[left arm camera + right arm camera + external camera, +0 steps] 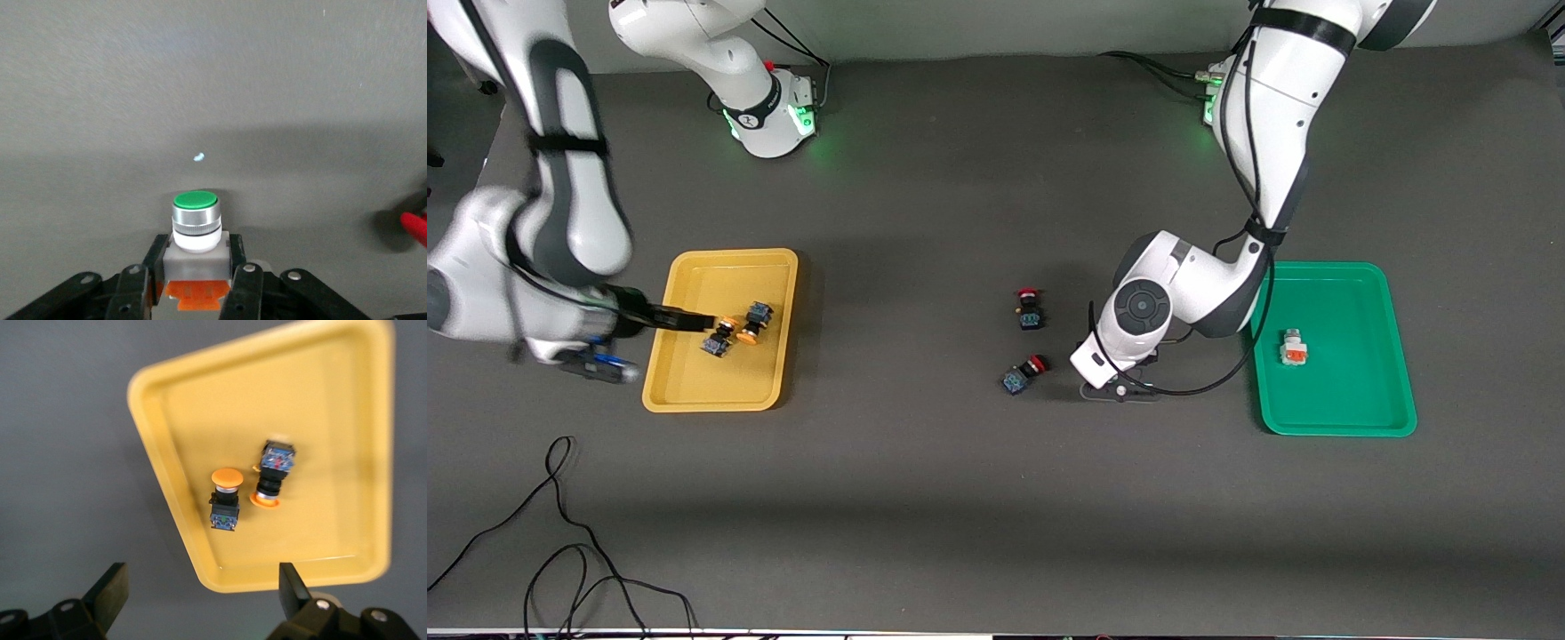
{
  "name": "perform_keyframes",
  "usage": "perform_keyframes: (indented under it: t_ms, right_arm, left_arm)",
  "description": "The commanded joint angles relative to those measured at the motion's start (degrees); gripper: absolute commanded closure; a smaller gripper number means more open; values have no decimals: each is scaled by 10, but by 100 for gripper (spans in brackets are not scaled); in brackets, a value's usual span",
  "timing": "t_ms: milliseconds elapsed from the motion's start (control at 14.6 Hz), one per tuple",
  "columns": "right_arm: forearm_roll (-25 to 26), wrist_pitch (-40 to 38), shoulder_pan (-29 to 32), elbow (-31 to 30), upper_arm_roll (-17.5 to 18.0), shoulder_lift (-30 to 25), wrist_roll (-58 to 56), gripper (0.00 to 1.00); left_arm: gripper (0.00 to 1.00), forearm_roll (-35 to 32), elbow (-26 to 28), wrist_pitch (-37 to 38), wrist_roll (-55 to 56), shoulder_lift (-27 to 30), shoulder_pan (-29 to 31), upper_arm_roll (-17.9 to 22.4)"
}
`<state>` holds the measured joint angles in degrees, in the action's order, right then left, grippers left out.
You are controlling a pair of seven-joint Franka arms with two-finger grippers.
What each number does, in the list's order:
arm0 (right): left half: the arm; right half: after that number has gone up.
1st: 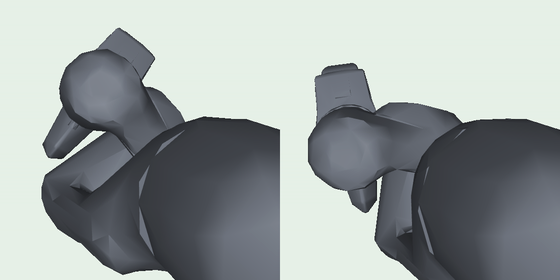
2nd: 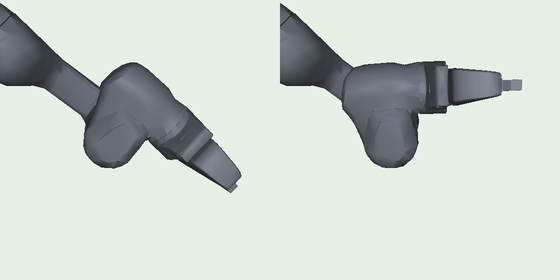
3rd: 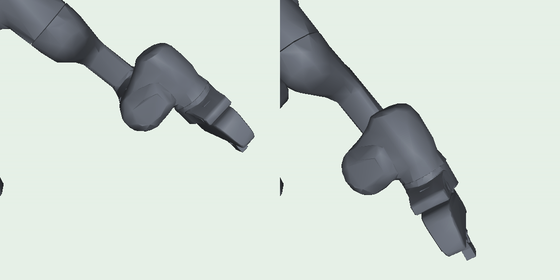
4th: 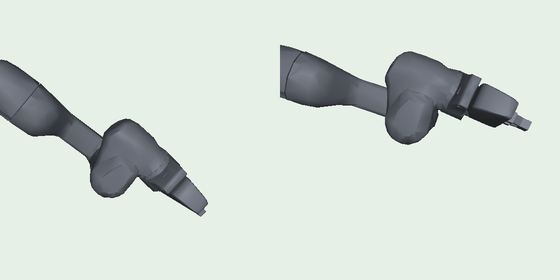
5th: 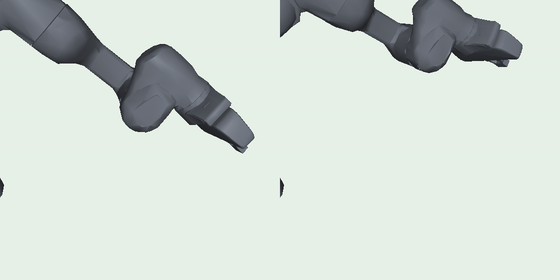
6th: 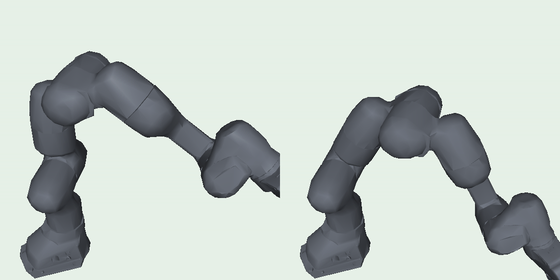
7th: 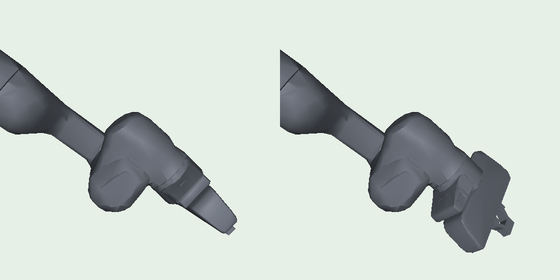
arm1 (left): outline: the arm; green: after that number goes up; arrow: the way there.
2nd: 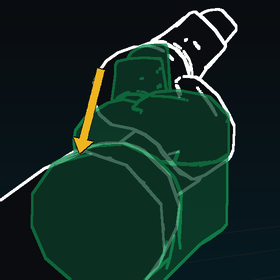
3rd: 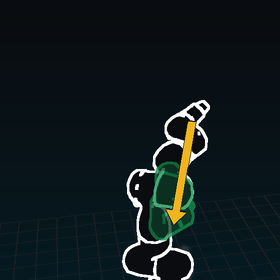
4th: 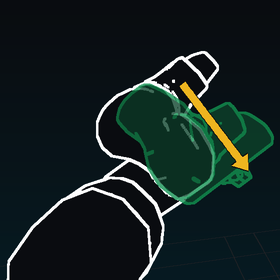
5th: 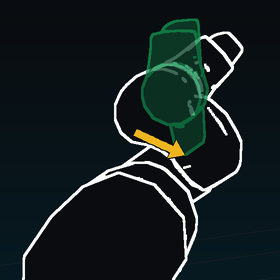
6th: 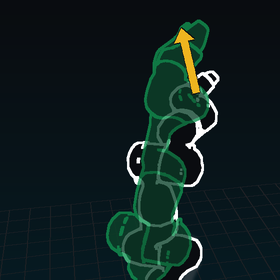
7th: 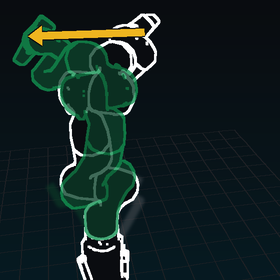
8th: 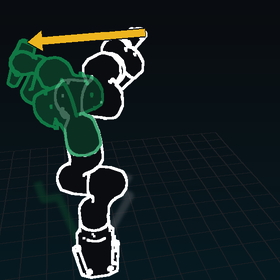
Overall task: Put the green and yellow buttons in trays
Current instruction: 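Place the yellow button in the yellow tray while the left gripper lifts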
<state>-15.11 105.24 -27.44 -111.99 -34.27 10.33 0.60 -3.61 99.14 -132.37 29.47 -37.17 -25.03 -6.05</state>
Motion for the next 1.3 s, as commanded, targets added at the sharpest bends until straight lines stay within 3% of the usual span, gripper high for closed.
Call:
perform_keyframes:
  t_ms: [0,275,549,755,824,892,1098,1235]
  right_arm:
    - [89,-14,-23,-19,3,-114,75,0]
    - [147,-97,-24,19,3,-194,86,0]
    - [158,-149,-24,76,4,-194,79,0]
    - [168,-160,-17,81,6,-193,79,0]
    - [168,-161,-2,80,22,-192,79,0]
    - [168,-164,38,79,61,-192,78,0]
    - [159,-173,209,78,224,-189,63,0]
    - [149,-181,251,79,261,-187,55,0]
  left_arm:
    - [75,3,-13,92,11,70,21,0]
    - [75,42,-36,216,-5,163,60,1]
    - [75,43,-33,306,-117,217,154,2]
    - [75,31,-33,338,-273,232,261,5]
    - [75,28,-33,336,-309,233,293,5]
    - [75,15,-32,332,-331,230,313,5]
    - [75,-17,11,264,-394,217,368,5]
    - [75,-31,81,169,-405,211,394,5]
